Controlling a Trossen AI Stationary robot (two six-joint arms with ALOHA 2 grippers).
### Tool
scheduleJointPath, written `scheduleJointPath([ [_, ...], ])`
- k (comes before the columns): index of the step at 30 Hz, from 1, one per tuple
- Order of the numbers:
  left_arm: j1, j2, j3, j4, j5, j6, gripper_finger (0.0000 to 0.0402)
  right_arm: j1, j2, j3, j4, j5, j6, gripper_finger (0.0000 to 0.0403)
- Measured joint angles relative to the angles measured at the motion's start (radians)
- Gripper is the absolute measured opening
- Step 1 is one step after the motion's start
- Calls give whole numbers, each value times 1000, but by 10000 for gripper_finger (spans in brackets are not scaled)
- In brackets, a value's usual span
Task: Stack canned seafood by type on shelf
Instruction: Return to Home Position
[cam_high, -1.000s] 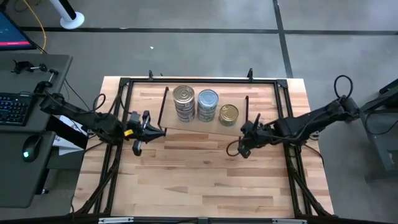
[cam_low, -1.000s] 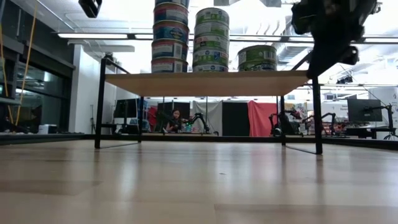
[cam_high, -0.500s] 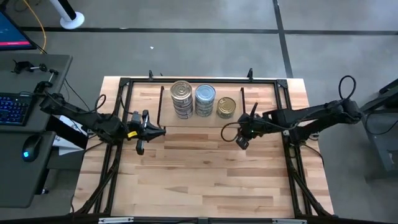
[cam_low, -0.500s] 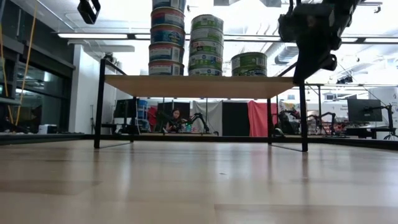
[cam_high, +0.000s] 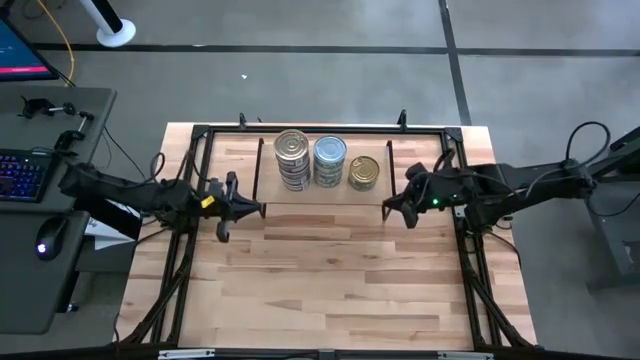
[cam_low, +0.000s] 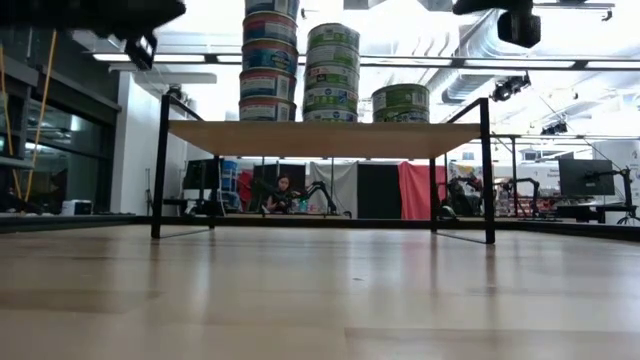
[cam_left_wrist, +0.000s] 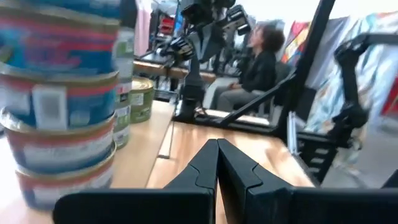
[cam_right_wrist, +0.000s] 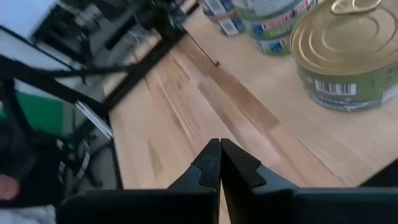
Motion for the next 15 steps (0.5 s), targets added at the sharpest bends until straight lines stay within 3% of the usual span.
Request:
scheduleJointPath([
  [6, 80, -168, -158, 34, 68, -78, 0, 2, -1, -2, 34, 1, 49, 0],
  [15, 98, -314, -331, 36, 146, -195, 0, 4, 11, -5, 1, -54, 64, 0],
])
